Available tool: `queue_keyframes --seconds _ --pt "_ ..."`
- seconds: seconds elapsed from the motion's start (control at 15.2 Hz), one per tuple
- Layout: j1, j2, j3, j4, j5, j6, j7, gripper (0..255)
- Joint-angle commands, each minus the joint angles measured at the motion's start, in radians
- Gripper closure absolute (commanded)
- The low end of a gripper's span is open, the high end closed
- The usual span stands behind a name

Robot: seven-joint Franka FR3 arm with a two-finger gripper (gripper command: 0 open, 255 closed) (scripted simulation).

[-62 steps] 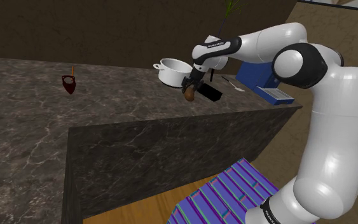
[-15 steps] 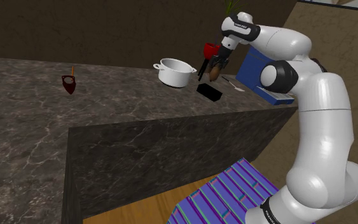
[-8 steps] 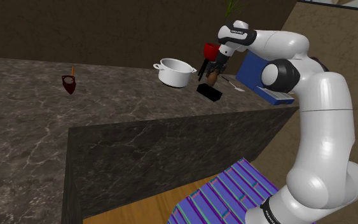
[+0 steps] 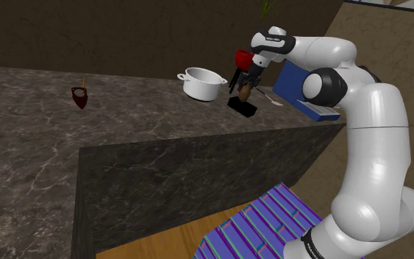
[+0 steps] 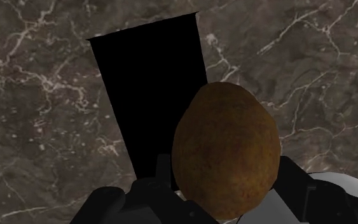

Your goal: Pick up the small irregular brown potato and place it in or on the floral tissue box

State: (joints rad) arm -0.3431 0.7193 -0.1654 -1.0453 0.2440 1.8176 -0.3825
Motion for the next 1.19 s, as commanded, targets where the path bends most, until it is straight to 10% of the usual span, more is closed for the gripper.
queue_keyframes --seconds 0.0,0.07,1.12 --pt "0.0 0.0 0.0 0.0 0.0 0.0 0.0 255" --pt "0.0 0.0 0.0 0.0 0.0 0.0 0.0 0" --pt "-0.019 0.005 -0.001 0.135 -0.003 -0.129 0.012 0"
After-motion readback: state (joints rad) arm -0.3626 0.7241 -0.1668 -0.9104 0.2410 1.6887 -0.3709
